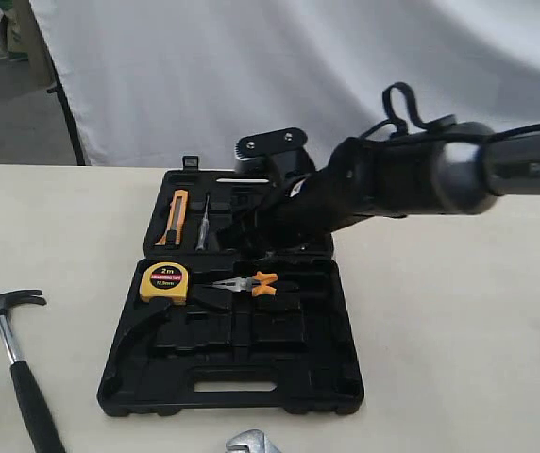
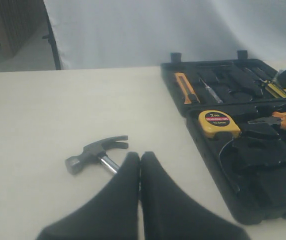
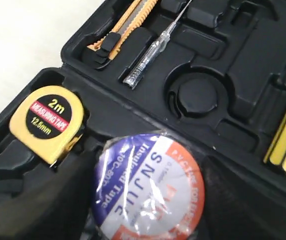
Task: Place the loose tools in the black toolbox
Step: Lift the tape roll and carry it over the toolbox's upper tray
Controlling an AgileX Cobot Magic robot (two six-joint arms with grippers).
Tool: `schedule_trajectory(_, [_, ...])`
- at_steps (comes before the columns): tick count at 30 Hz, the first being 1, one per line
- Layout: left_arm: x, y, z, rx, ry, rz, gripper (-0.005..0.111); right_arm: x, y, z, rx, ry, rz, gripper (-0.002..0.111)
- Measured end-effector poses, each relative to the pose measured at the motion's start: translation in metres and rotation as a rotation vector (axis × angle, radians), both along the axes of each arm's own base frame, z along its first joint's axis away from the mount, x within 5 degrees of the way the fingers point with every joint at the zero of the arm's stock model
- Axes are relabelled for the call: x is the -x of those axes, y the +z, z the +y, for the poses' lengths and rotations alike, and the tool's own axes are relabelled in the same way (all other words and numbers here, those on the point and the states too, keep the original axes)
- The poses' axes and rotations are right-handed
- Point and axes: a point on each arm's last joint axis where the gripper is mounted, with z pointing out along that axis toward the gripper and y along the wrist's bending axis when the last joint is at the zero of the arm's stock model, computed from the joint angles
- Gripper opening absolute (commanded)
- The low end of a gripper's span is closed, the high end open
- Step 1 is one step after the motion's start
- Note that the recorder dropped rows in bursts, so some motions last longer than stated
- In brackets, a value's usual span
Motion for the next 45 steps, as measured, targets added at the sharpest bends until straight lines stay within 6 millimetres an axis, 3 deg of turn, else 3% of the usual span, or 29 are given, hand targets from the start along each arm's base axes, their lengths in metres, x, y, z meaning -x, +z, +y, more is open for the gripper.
schedule_trajectory(9, [0.000,0.000,0.000,0.000,0.000,0.000,0.000,-0.046,-0.036,0.039,0.095,0.097,-0.026,0.000])
schedule_trajectory(18, [0.000,0.000,0.000,0.000,0.000,0.000,0.000,-0.078,-0.049,0.039,0.116,0.084,-0.042,0.000])
schedule_trajectory(26, [0.000,0.000,0.000,0.000,0.000,0.000,0.000,-0.086,-0.064,0.039,0.105,0.060,-0.060,0.000])
schedule_trajectory(45, [0.000,0.000,0.000,0.000,0.000,0.000,0.000,-0.086,-0.066,0.040,0.077,0.022,-0.029,0.000])
